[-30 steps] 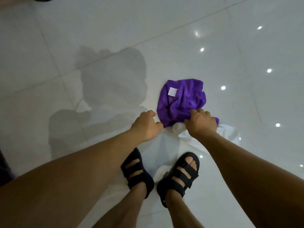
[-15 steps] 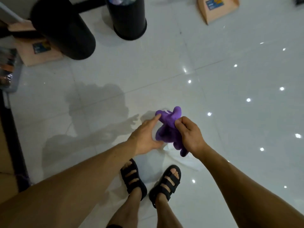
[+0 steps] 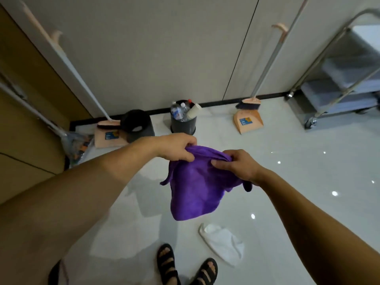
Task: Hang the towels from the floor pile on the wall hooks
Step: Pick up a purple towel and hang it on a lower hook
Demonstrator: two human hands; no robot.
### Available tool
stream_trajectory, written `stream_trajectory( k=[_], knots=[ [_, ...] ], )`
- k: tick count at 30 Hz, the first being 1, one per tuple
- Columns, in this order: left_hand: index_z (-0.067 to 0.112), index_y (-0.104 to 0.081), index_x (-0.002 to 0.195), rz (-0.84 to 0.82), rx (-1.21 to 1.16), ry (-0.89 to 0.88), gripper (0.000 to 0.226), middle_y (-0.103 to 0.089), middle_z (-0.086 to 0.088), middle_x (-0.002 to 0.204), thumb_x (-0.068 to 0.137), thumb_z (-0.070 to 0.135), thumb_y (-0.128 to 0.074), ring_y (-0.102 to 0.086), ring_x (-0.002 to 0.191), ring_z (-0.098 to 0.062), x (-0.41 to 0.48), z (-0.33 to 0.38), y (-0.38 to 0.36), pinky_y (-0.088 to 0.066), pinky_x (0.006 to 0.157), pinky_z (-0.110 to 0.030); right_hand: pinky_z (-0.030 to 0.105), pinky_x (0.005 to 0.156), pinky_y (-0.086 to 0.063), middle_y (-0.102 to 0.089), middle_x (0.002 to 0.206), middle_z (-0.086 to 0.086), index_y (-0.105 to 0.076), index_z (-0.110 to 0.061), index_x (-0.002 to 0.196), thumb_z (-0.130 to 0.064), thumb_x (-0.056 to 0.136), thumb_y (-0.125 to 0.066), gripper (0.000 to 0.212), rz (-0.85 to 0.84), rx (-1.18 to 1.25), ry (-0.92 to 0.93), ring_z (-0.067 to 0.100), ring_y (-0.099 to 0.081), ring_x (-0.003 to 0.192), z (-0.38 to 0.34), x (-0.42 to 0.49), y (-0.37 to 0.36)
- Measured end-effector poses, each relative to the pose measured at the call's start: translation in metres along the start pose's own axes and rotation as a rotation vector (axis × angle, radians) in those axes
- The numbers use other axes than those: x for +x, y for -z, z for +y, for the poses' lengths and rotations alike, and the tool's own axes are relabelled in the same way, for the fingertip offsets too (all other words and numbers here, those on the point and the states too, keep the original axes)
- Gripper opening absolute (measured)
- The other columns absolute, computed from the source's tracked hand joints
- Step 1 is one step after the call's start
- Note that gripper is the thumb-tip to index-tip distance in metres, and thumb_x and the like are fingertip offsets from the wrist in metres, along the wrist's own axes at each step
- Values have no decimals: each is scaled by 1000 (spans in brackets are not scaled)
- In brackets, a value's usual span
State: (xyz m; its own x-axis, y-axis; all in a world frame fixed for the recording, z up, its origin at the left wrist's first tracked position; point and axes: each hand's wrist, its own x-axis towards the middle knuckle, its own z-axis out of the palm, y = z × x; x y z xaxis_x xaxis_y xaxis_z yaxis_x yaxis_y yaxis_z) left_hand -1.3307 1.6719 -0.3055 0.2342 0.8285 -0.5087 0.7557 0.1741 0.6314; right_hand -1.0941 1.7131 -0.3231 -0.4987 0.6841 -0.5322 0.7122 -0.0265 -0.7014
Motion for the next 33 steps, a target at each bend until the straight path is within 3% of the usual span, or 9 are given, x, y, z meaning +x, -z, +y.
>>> stream_trajectory(
  k=[3,6,10,13,15,20,24,28,33],
  knots=[
    [11,-64,90,43,-129,19,15,-62,-1,82,82,23,-61,-56,75,-15,-40,19,50,-44,71,-32,26,60,-53,-75,80,-3,-74,-33,81,-78,69,-62,47,5,67,40,15,-70,68,-53,-18,17],
    [7,-63,82,111,-116,-2,22,-58,-1,73,69,24,-56,-52,69,-17,-73,35,83,-40,65,-30,31,65,-53,-75,78,-3,-75,-25,80,-59,86,-60,37,119,71,111,18,-70,74,-95,-23,24],
    [15,-59,78,282,154,-20,11,-63,-1,78,85,19,-51,-58,77,-22,-94,45,116,-46,66,-26,36,81,-56,-76,94,6,-75,-16,94,-45,92,-60,33,162,246,178,25,-71,89,-137,-25,23],
    [17,-55,128,477,374,-36,38,-57,-11,128,92,20,-41,-50,120,-29,-100,41,135,-39,104,-37,33,81,-54,-76,98,4,-74,-19,99,-61,89,-53,48,51,431,121,21,-73,89,-162,-24,20],
    [20,-37,144,581,436,0,51,-46,-11,142,94,25,-37,-43,130,-28,-108,39,147,-32,111,-39,40,92,-52,-74,106,9,-71,-15,110,-61,91,-50,54,8,519,107,27,-70,99,-177,-15,19],
    [18,-59,95,785,157,-17,18,-60,0,89,93,17,-41,-58,91,-24,-122,53,174,-42,74,-31,37,75,-53,-69,90,16,-65,-2,102,-23,98,-44,31,-103,821,6,28,-65,79,-207,0,15],
    [12,-62,86,898,-75,-61,17,-55,6,72,91,14,-46,-51,69,-12,-135,67,179,-38,60,-25,46,93,-47,-64,112,18,-62,-5,106,-30,105,-28,42,-181,1077,-40,33,-59,100,-223,22,6],
    [16,-65,77,687,-274,-39,16,-58,7,66,87,9,-55,-52,62,-8,-143,69,162,-40,58,-22,51,109,-33,-53,133,24,-55,-1,123,-47,104,-25,58,-236,1438,80,36,-50,124,-245,42,6],
    [27,-65,115,110,-409,111,34,-59,-7,124,83,17,-69,-58,112,-23,-157,48,153,-50,91,-37,54,99,-40,-65,117,27,-69,6,106,-50,101,-29,69,-374,1544,308,39,-61,112,-266,50,18]
  ],
)
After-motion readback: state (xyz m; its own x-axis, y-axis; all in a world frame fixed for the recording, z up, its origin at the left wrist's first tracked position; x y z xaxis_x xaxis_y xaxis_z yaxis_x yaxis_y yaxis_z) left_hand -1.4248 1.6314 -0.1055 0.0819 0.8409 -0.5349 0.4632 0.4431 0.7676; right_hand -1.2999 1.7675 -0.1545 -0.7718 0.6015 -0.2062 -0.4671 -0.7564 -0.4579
